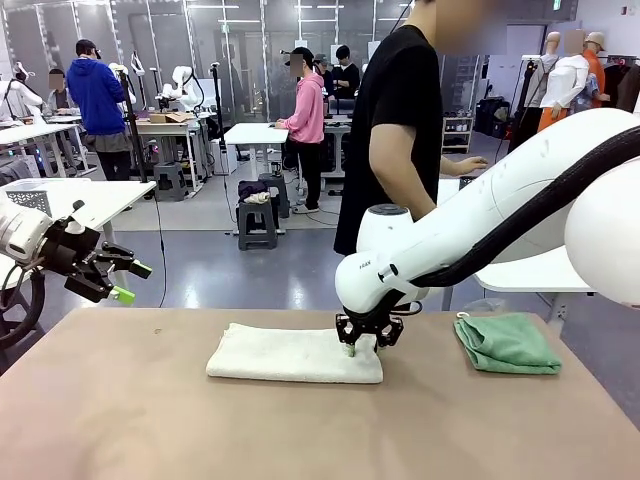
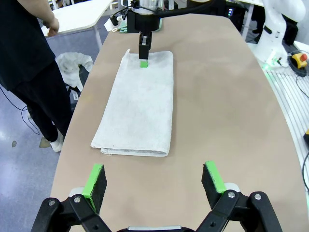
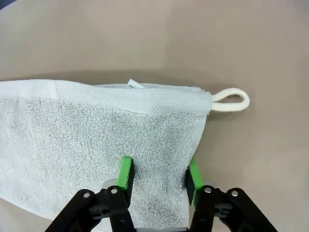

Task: Fold the towels and place them in the basket.
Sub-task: When a person lays out a Towel with hook on the table, fold it in half twice.

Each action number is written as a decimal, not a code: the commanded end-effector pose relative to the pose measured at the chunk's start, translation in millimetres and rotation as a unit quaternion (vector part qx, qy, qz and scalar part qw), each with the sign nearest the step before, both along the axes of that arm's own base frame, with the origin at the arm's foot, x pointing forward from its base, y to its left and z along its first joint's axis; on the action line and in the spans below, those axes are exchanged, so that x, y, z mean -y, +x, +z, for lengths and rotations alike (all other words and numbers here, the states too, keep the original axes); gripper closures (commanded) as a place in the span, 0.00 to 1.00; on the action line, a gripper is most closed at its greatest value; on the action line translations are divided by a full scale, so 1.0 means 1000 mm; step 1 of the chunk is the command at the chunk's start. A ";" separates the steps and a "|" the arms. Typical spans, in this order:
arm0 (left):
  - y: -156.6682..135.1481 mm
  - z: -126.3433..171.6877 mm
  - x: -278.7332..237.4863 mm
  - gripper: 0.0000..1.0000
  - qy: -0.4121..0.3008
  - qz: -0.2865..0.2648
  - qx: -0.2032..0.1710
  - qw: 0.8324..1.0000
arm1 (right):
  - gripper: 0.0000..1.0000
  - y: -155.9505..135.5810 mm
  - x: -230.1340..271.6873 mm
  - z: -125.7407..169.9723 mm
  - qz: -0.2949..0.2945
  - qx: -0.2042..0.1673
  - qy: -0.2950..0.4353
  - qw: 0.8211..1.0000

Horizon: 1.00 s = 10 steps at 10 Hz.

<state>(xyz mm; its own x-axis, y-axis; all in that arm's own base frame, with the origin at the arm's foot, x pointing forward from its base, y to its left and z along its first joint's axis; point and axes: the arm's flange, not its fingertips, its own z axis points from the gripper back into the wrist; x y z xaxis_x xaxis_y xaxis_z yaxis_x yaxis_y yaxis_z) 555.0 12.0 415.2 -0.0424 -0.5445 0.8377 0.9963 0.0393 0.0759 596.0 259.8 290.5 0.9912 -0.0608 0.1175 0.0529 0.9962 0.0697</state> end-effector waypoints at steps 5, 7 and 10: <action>-0.001 0.001 0.000 0.00 0.000 0.000 0.001 1.000 | 1.00 0.005 -0.013 -0.005 -0.024 -0.012 -0.053 0.998; -0.001 0.001 0.000 0.00 0.000 0.000 0.001 1.000 | 1.00 0.007 -0.007 -0.004 -0.016 0.002 -0.059 0.998; -0.001 0.001 0.000 0.00 0.000 0.000 0.001 1.000 | 0.97 0.011 0.025 -0.001 0.033 0.046 -0.087 0.995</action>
